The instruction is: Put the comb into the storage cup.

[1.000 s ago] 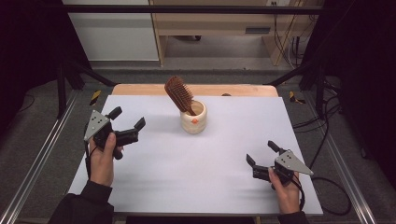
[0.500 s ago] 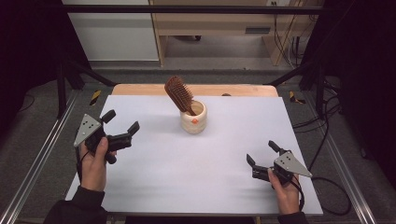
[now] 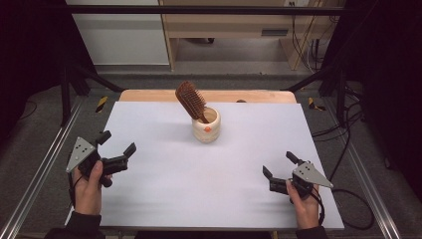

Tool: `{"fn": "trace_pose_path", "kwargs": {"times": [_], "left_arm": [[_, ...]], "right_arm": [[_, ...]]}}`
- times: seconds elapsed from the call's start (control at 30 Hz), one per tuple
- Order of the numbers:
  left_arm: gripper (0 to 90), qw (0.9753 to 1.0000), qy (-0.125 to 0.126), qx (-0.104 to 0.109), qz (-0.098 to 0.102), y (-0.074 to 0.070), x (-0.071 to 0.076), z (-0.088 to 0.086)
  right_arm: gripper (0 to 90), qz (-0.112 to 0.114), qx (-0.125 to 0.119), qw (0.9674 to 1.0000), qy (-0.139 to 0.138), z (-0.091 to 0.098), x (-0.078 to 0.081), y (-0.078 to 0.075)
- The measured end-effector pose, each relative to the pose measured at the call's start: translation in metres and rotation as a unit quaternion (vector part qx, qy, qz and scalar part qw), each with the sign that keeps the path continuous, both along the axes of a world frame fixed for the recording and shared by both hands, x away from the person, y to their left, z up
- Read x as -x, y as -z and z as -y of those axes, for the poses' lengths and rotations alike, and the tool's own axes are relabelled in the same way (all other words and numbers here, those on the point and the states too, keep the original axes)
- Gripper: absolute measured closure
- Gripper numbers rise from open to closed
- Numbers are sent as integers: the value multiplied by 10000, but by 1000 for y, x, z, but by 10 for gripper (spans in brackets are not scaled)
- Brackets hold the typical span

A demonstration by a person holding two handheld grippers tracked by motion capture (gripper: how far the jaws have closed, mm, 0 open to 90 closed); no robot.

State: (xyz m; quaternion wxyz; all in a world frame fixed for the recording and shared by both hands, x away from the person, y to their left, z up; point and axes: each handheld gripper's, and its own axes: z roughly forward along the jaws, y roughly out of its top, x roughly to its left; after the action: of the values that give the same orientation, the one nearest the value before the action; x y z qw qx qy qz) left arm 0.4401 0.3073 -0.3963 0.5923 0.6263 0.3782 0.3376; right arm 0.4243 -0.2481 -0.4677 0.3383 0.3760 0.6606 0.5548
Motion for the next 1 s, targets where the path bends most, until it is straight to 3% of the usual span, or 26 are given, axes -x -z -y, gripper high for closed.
{"fn": "trace_pose_path", "kwargs": {"times": [0.37,0.73,1.0], "left_arm": [[3,9999,79,-98,-43,13,15,-2],[3,9996,242,124,-101,33,21,5],[3,9994,282,56,-184,44,22,9]], "right_arm": [[31,-17,17,10000,-69,-2,0,1],[31,-22,21,9999,-115,-2,0,1],[31,-44,29,9999,-159,-4,-1,2]]}}
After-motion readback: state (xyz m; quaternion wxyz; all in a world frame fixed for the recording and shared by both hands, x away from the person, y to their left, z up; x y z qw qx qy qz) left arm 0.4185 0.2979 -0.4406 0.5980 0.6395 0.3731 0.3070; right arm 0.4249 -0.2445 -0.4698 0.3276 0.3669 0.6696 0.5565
